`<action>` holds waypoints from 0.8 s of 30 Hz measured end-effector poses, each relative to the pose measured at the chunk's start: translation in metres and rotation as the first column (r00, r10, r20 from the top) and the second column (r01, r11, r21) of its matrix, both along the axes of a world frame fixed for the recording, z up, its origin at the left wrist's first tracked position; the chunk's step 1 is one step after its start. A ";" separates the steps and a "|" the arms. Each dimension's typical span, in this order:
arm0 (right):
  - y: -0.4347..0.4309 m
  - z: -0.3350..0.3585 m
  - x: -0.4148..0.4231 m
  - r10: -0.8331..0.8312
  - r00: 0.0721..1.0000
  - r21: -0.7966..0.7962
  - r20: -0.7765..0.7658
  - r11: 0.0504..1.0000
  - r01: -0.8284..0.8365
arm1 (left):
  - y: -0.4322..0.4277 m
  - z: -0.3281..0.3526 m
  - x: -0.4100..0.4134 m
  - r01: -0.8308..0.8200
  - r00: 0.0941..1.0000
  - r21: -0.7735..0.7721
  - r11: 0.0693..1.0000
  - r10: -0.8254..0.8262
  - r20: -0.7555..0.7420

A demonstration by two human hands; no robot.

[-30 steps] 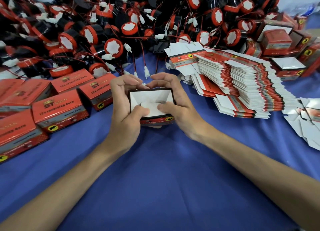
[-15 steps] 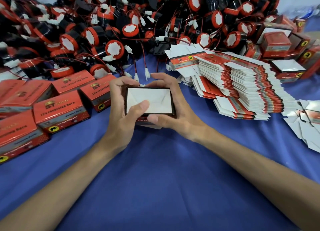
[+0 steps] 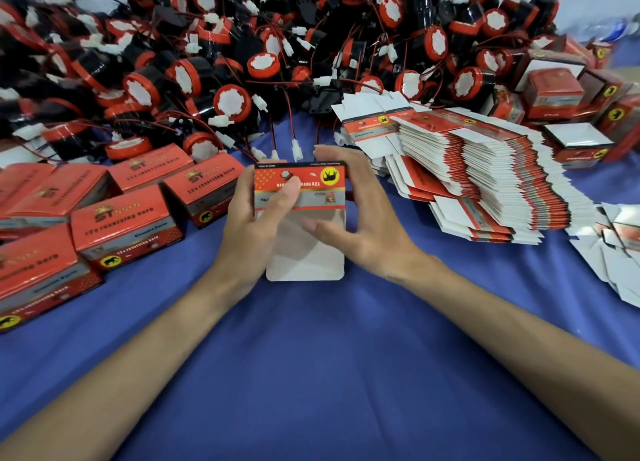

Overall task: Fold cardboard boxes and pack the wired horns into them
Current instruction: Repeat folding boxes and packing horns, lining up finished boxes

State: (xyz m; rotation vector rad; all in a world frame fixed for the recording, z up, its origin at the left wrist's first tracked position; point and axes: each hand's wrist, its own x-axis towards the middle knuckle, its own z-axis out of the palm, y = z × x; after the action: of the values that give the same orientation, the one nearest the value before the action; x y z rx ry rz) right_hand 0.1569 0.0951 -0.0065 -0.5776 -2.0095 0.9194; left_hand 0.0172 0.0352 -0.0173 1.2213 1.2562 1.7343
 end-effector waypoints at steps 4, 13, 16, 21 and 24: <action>0.004 -0.003 -0.005 -0.229 0.972 0.153 0.061 0.964 0.217 | 0.006 -0.003 -0.009 0.093 0.992 -0.065 0.994 -0.086 0.094; -0.003 0.017 0.002 -0.402 0.828 0.519 0.392 0.839 0.162 | -0.003 0.003 -0.010 0.090 0.962 -0.132 0.987 -0.120 -0.244; -0.006 0.023 0.005 -0.510 0.695 0.630 0.507 0.769 0.105 | -0.006 0.004 -0.007 0.107 0.929 -0.154 0.982 -0.154 -0.337; -0.015 0.025 0.004 -0.623 0.683 0.751 0.381 0.639 0.164 | -0.009 0.004 0.000 0.214 0.869 -0.219 0.952 -0.288 -0.401; -0.017 0.019 -0.003 -0.559 0.774 0.765 0.299 0.625 0.155 | -0.008 0.006 -0.002 0.307 0.879 -0.192 0.932 -0.355 -0.318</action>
State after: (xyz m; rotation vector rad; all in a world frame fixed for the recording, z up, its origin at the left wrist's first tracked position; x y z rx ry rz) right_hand 0.1541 0.0778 0.0130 -0.7996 -2.3550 -0.3601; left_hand 0.0148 0.0267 -0.0112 1.6051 1.2466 1.1987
